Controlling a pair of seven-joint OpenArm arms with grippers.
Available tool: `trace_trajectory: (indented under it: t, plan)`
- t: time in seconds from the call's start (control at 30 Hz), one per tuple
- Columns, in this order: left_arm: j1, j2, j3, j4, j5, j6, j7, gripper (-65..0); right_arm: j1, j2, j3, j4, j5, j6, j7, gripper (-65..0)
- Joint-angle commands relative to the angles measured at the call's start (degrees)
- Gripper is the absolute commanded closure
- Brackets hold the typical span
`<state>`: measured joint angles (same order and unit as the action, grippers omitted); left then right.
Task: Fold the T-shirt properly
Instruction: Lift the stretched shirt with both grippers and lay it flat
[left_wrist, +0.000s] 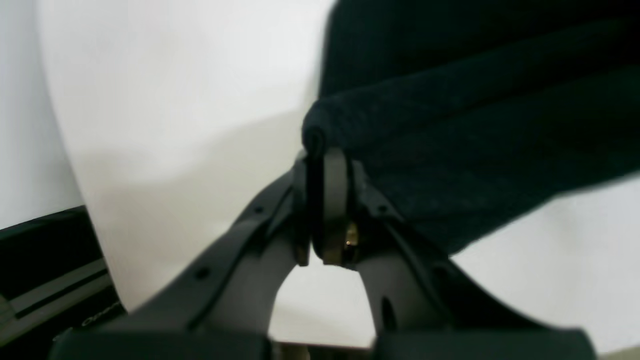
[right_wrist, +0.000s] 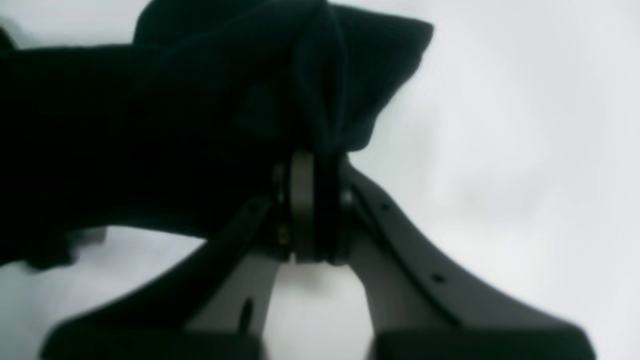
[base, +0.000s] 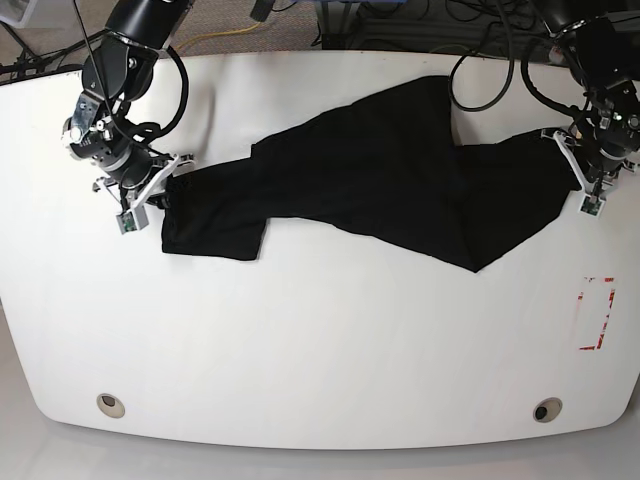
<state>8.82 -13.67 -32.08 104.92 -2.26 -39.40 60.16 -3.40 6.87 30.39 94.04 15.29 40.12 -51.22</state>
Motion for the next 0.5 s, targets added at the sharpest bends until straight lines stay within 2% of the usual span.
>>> trace_trajectory:
  t: [0.0, 0.3, 0.47]
  plan:
    - [0.98, -0.97, -0.32, 0.88, 0.28, -0.6, -1.83, 0.0, 0.45, 0.29, 0.25, 1.04, 0.58, -0.12, 1.33, 0.0]
    - [3.71, -1.05, -0.14, 0.09, 0.55, -0.6, -7.02, 0.0, 0.1, -0.41, 0.25, -0.72, 0.58, -0.12, 1.42, 0.0]
    - [4.06, -1.32, -0.14, -2.64, 0.37, -0.6, -7.9, -0.1, 0.19, -0.41, 0.25, -2.39, 0.58, -0.12, 1.51, 0.0]
